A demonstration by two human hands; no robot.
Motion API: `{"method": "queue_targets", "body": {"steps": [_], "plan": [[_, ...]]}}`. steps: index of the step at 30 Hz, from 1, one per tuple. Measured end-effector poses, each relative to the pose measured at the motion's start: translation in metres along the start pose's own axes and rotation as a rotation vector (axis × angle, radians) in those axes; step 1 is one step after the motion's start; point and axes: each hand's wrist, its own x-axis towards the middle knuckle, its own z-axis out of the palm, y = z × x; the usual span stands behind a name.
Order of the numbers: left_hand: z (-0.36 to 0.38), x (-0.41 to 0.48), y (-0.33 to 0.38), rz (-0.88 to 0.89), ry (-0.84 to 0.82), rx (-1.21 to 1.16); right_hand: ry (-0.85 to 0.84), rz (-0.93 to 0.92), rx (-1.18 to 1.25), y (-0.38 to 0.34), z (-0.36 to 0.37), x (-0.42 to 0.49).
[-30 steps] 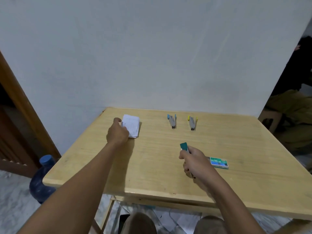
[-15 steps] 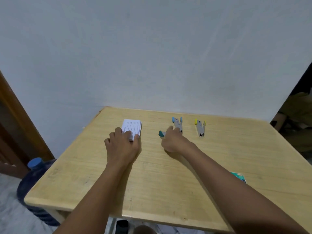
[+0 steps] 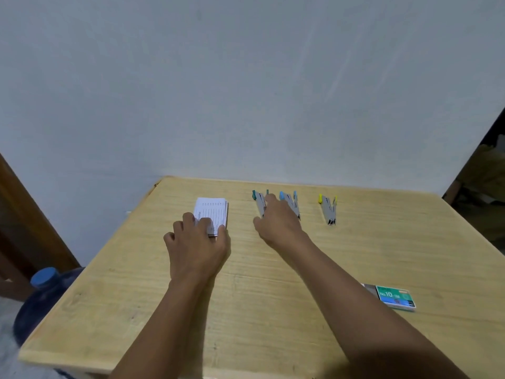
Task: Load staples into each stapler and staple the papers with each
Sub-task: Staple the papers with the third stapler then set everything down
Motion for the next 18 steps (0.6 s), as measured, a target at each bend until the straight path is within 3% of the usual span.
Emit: {"method": "queue_targets", "body": {"steps": [10,14,18], "plan": [[0.001,0.001,-0.002,0.006,0.007,0.008,0.065,-0.045,0.136,0.007,-0.005,-0.005],[0.003,0.002,-0.002,0.012,0.013,0.004,0.335,-0.100,-0.109,0.023,-0.012,-0.010],[0.004,0.002,-0.003,0.013,0.015,0.005,0.221,0.028,-0.114,0.051,-0.012,-0.001]]}}
